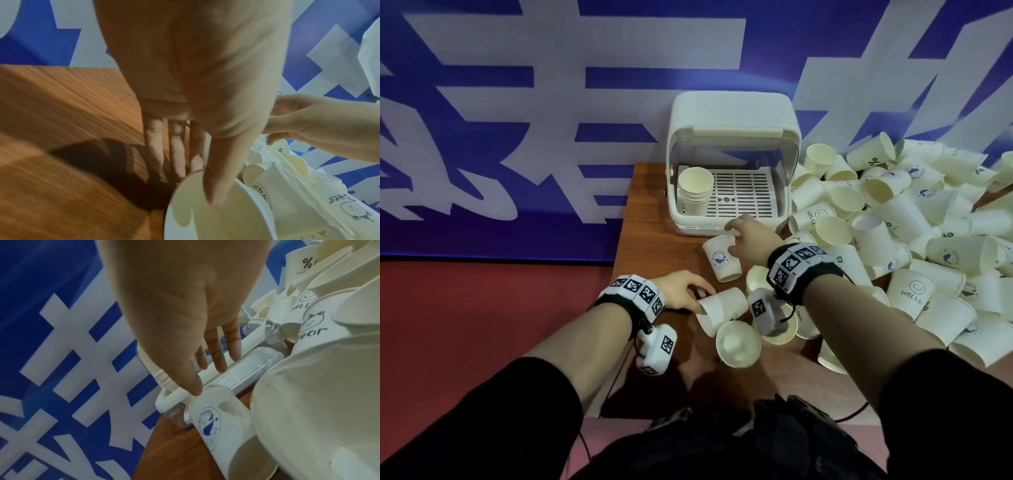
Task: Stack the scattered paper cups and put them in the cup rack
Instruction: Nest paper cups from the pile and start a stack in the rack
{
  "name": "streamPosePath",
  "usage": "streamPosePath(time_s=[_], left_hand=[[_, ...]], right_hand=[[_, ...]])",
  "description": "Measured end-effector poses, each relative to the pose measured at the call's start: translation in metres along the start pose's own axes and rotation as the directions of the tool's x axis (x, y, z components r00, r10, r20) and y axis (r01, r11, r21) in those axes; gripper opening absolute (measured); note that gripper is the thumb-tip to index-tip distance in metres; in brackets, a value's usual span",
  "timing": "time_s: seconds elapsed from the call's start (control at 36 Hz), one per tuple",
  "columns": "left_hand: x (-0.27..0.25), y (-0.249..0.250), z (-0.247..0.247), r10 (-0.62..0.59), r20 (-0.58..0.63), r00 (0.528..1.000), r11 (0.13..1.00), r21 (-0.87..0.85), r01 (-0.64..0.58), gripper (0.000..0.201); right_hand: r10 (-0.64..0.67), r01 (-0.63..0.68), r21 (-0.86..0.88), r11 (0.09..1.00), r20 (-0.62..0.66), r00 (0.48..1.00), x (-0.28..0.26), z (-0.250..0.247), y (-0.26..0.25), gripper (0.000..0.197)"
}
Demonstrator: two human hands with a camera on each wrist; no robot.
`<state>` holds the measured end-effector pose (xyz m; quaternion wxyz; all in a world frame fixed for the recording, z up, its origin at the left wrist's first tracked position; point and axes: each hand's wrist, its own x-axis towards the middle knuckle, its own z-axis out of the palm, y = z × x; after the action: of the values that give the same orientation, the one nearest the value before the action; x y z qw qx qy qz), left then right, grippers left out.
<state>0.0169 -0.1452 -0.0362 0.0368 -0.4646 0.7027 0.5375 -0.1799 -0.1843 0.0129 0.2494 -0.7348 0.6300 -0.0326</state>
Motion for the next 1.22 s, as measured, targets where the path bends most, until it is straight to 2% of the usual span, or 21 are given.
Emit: streamPosePath(time_s=[0.11,0.22,0.36,0.56,0.69,0.86,1.06,1.22], left_hand=[[0.002,-0.002,-0.003,0.011,-0.045,0.999,0.999,-0.035,-0.013,0.030],[0.004,-0.004,-0.007,0.013,-0.087,0.996,1.000,-0.024,-0.015,0.020],[0.009,-0.007,-0.009,0.010,-0.123,0.992,1.000,-0.019,-0.012,0.017],[0.013,-0.011,-0.014,-0.011,-0.120,0.993,1.000,-0.024,0.009,0.014],[0.012,-0.010,-0.022,0.015,-0.128,0.992,1.000,-0.010,-0.016,0.015],[0.009,-0.006,-0.034,0.017,-0.152,0.988,1.000,-0.017,-0.019,0.009],[0.005,0.001,-0.046,0.027,-0.182,0.983,0.997,-0.061,-0.039,0.009],[-0.001,0.010,-0.062,0.041,-0.231,0.972,0.998,-0.043,-0.052,0.005]], right_hand=[[0.000,0.010,-0.072,0.997,0.136,0.991,0.015,0.007,0.000,0.067],[-0.009,0.032,-0.123,0.992,0.181,0.983,0.022,0.012,0.000,0.068],[-0.032,0.052,-0.108,0.993,0.176,0.984,0.032,0.016,-0.002,0.056],[-0.018,0.032,-0.102,0.994,0.131,0.991,0.040,0.009,-0.006,0.022],[0.012,-0.004,-0.050,0.999,0.157,0.987,0.039,0.003,-0.006,0.009],[-0.012,0.001,0.048,0.999,0.220,0.975,0.033,-0.013,-0.008,0.007],[-0.039,0.015,0.136,0.991,0.179,0.983,0.022,-0.039,-0.012,0.008],[-0.080,0.074,0.166,0.983,0.030,0.996,0.015,-0.062,-0.012,0.009]])
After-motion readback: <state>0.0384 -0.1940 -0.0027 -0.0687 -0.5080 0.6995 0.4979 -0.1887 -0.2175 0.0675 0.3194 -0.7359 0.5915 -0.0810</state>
